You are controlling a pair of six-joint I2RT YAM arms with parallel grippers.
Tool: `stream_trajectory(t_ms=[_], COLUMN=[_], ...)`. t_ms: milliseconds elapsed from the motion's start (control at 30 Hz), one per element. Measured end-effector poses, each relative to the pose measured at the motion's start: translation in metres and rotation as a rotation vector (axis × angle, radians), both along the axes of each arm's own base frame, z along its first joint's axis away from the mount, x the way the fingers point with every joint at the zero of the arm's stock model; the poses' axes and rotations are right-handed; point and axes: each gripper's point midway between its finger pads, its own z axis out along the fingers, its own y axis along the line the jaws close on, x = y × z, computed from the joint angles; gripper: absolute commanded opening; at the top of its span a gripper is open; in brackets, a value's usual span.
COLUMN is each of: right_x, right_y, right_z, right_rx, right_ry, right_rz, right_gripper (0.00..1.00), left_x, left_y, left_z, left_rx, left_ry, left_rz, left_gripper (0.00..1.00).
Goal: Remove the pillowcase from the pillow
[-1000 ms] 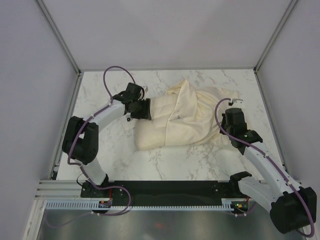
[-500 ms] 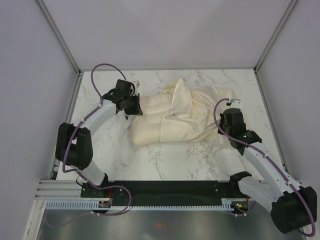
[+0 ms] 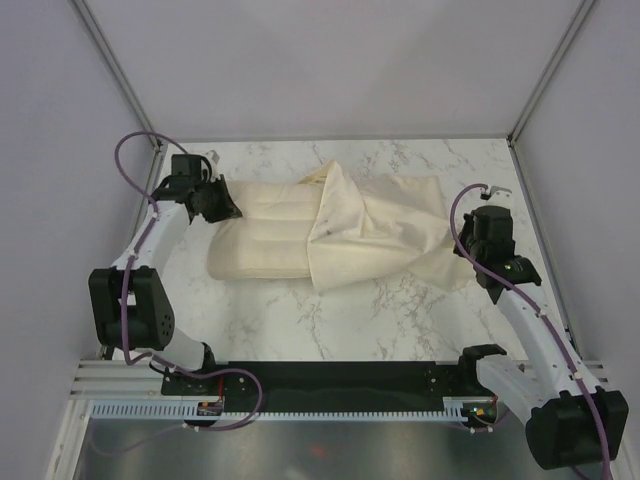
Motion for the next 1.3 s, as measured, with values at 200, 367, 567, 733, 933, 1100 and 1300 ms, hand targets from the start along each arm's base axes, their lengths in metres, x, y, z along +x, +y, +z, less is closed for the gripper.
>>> stream_trajectory(t_ms=[200, 367, 567, 733, 933, 1100, 1300], right_x=[-0.006, -0.007, -0.005, -0.002, 0.012, 0.034, 0.069], right_y=[-0.029, -0.031, -0.017, 0.000, 0.028, 0.078, 0.135], right_z=[-0.004, -0.007, -0.020, -0.016, 0.018, 0.037, 0.038], right_rx=[-0.021, -0.028, 0.007, 0.054, 0.087, 0.087, 0.123], right_ry=[0.028, 0.041, 0.093, 0.089, 0.008, -0.025, -0.031], right_rz=[-0.094, -0.089, -0.003, 0.093, 0.210, 0.356, 0.497], right_gripper=[0.00, 0.03, 0.77, 0.83, 0.83, 0.83, 0.83], left_x=[0.006, 0.006, 0.005, 0.005, 0.001, -0.003, -0.004], left_y=[0.063, 0.061, 0.050, 0.037, 0.010, -0.009, -0.015], left_z=[-0.005, -0.005, -0.005, -0.005, -0.006, -0.006, -0.007], left_rx=[0.056, 0.055, 0.053, 0.065, 0.085, 0.096, 0.104], left_ry=[0.008, 0.007, 0.005, 0.000, -0.008, -0.016, -0.020], left_rz=[0.172, 0.164, 0.133, 0.092, 0.004, -0.060, -0.089], left_gripper=[0.02, 0.02, 0.02, 0.02, 0.02, 0.02, 0.02])
